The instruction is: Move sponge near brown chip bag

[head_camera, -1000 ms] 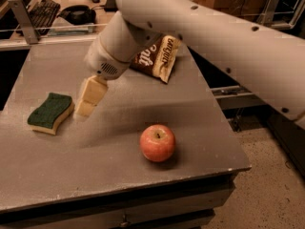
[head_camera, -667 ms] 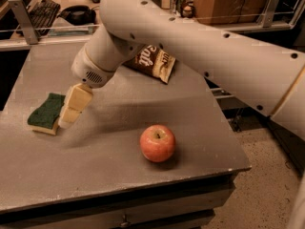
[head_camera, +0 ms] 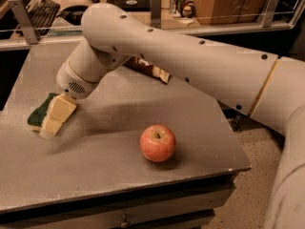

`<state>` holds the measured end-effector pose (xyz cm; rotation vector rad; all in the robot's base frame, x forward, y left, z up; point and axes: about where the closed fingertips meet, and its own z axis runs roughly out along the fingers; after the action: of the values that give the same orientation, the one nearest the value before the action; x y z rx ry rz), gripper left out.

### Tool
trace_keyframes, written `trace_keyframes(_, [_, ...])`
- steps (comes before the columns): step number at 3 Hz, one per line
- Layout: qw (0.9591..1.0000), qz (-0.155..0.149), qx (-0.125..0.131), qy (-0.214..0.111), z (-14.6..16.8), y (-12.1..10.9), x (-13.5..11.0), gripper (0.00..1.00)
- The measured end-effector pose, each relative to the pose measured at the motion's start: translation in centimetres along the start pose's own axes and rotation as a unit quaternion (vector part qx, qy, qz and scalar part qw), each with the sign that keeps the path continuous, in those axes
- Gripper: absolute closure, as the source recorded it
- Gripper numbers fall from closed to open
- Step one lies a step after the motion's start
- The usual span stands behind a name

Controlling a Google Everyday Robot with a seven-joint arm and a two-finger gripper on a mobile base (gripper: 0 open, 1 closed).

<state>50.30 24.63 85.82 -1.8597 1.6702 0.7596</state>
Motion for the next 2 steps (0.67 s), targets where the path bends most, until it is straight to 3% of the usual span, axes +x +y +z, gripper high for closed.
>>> trace_keyframes(1, [0.9999, 0.014, -0.005, -0.001, 2.14, -0.09, 0.19, 0.15])
trace_keyframes(2, [0.9998, 0.021, 0.003, -0.007, 2.97, -0.44, 0.13, 0.39])
